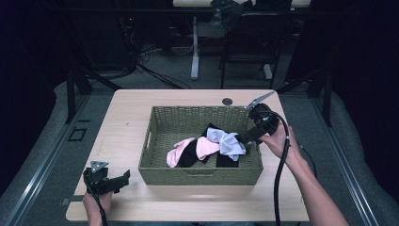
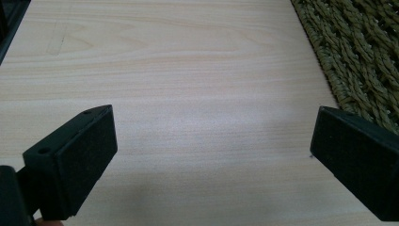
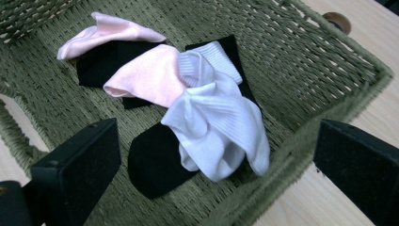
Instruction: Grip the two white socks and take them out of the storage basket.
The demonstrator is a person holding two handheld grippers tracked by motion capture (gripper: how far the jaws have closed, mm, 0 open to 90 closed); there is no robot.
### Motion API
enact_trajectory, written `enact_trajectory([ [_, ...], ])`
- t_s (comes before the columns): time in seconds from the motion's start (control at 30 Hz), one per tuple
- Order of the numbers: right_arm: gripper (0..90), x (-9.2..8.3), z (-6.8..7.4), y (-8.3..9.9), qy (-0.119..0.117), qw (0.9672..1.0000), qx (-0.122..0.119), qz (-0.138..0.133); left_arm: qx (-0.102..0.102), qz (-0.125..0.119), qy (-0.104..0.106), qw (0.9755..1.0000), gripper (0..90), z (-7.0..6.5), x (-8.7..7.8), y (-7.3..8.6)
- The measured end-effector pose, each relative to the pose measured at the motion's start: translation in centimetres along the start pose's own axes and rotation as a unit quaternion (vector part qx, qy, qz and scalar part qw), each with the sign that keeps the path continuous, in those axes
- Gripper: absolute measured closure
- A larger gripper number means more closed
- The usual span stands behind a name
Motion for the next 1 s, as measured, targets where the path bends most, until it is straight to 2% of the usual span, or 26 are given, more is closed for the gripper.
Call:
enact_trajectory([
  [0.1, 2.0, 0.9, -0.1, -0.8, -0.004, 0.9999, -0.003, 0.014, 0.0, -0.002, 0.002, 1.0, 0.9, -0.1, 0.0, 0.0],
  [0.13, 3.1, 1.8, -0.3, -1.3, -0.008, 0.9995, -0.007, 0.031, 0.0, -0.001, 0.003, 1.0, 0.9, -0.1, 0.0, 0.0],
  [0.27, 4.6, 2.4, -0.5, -1.9, -0.011, 0.9991, -0.008, 0.039, 0.0, 0.0, 0.003, 1.0, 0.9, -0.1, 0.1, 0.0],
  [0.37, 4.9, 3.2, -0.8, -2.3, -0.011, 0.9981, -0.013, 0.059, -0.001, -0.001, 0.005, 1.0, 0.9, -0.1, 0.1, 0.0],
  [0.47, 6.6, 4.0, -0.8, -2.7, -0.014, 0.998, -0.005, 0.061, -0.001, 0.0, 0.005, 1.0, 0.9, -0.1, 0.1, 0.0],
  [0.5, 7.7, 4.3, -1.0, -2.8, -0.014, 0.9971, -0.012, 0.073, 0.001, 0.001, 0.005, 1.0, 0.9, -0.1, 0.1, 0.0],
  [0.53, 7.7, 4.3, -1.0, -2.8, -0.014, 0.9971, -0.012, 0.073, 0.001, 0.001, 0.005, 1.0, 0.9, -0.1, 0.1, 0.0],
  [0.57, 8.9, 4.6, -0.9, -2.9, -0.014, 0.9972, -0.006, 0.073, 0.001, 0.001, 0.005, 1.0, 0.9, -0.1, 0.1, 0.0],
  [0.7, 14.0, 5.7, -0.9, -3.1, -0.014, 0.9956, -0.004, 0.093, -0.001, 0.0, 0.005, 1.0, 0.9, -0.1, 0.1, 0.0],
  [0.8, 17.3, 6.6, -1.1, -3.0, -0.006, 0.9931, -0.003, 0.117, -0.002, 0.001, 0.005, 1.0, 0.9, -0.1, 0.1, 0.0],
  [0.87, 17.8, 6.9, -1.0, -3.1, -0.011, 0.9929, 0.0, 0.118, -0.003, 0.001, 0.005, 1.0, 1.0, 0.0, 0.1, 0.0],
  [1.0, 20.7, 7.6, -1.2, -3.1, -0.001, 0.9908, 0.002, 0.135, -0.002, 0.002, 0.006, 1.0, 1.0, -0.1, 0.2, 0.0],
])
Point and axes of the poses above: each handheld gripper's, and its own axes: x roughly forward along the jaws, y roughly out of its underside, z roughly to its left, the point moved 8 cm from there along x, roughly forward along the jaws, and after that the axes turned 15 degrees about z, right-handed, at the moved point
